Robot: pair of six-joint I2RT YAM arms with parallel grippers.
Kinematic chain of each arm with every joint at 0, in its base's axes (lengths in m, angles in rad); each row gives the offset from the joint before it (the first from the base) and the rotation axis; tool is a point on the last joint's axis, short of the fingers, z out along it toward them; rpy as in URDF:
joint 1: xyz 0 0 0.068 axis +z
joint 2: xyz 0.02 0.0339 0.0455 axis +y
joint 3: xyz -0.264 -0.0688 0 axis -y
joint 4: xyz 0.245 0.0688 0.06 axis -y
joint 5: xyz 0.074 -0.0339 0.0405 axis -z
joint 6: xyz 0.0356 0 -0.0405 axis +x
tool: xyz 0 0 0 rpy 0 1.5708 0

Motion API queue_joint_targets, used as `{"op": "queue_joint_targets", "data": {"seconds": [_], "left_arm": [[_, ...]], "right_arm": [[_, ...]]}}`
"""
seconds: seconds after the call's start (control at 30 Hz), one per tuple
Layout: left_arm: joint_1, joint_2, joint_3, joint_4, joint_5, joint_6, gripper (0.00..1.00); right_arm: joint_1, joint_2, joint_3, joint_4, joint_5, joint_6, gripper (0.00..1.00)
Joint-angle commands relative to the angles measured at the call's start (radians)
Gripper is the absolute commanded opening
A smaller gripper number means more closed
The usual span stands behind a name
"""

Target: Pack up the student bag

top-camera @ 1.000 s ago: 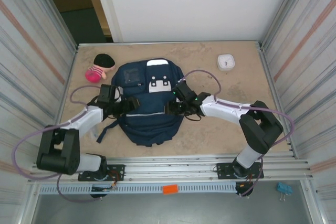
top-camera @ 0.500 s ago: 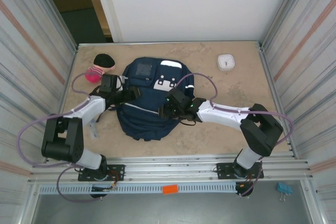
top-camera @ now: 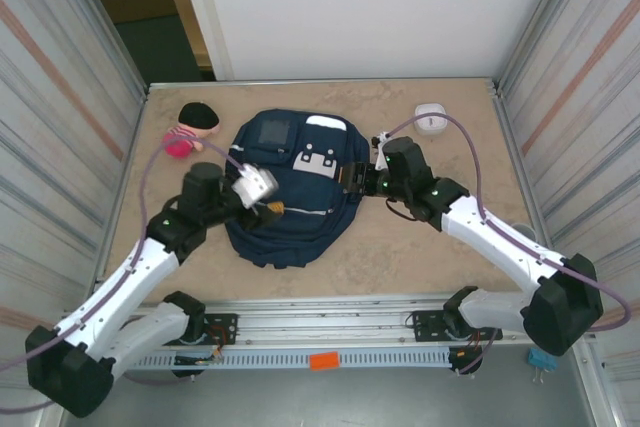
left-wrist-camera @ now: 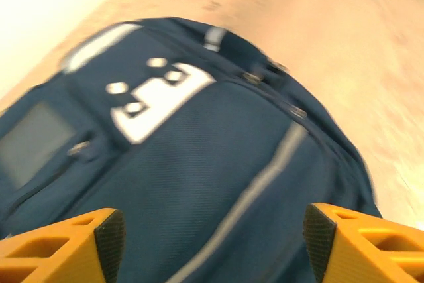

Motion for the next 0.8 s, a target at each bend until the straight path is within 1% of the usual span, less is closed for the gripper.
{"op": "queue_joint_targets", "data": {"seconds": [0.0,0.2,0.4,0.53,0.57,0.67,0.77], "left_arm": [[-0.079,0.057,-0.028,-0.041,-0.019,0.248,0.75],[-0.125,0.227,-0.012,0.059,-0.049,0.279,0.75],[-0.134,0.352,0.025,0.101,-0.034,0.316,0.77],[-0.147,0.413,0.033,0.145,-0.094,0.321,0.75],[-0.148,0.420,0.034,0.151,-0.103,0.321,0.74],[-0.149,0.431,0.033,0.185,-0.130,0.294,0.66],[-0.149,0.427,0.023,0.218,-0.151,0.272,0.51]], "right_arm": [[-0.032,-0.002,-0.021,0.043,-0.085,-0.053,0.60],[-0.031,0.026,-0.049,0.094,-0.101,-0.028,0.59],[-0.028,0.021,-0.079,0.108,-0.082,-0.017,0.59],[-0.029,0.010,-0.090,0.106,-0.074,-0.018,0.59],[-0.029,0.010,-0.091,0.105,-0.074,-0.018,0.59],[-0.029,0.008,-0.095,0.104,-0.072,-0.021,0.60],[-0.030,0.009,-0.102,0.111,-0.074,-0.024,0.59]]}}
